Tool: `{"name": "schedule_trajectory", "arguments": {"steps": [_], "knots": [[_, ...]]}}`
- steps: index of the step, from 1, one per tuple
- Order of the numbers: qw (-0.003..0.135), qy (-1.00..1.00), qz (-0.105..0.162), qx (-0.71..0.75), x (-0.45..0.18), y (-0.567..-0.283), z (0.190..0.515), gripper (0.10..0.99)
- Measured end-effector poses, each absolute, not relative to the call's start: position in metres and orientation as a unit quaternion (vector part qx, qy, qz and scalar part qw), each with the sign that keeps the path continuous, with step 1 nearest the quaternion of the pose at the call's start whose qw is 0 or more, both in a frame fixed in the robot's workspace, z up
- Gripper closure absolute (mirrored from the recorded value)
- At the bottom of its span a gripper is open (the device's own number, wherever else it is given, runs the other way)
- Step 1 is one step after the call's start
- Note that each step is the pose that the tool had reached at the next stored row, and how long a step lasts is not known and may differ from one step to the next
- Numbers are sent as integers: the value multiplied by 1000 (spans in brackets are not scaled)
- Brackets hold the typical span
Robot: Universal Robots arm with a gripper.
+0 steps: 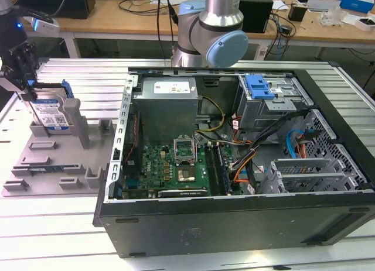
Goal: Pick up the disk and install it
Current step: 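Pick up the disk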
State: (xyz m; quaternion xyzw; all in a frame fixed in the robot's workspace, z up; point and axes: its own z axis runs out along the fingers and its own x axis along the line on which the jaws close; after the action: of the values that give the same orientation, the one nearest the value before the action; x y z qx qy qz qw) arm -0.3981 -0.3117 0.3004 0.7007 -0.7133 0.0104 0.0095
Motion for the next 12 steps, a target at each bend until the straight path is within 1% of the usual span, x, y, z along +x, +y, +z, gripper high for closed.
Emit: {"name": "schedule_trajectory", "arguments": {"steps": [12], "knots": [[8, -713, 12, 701, -398, -312, 302, 722]]}}
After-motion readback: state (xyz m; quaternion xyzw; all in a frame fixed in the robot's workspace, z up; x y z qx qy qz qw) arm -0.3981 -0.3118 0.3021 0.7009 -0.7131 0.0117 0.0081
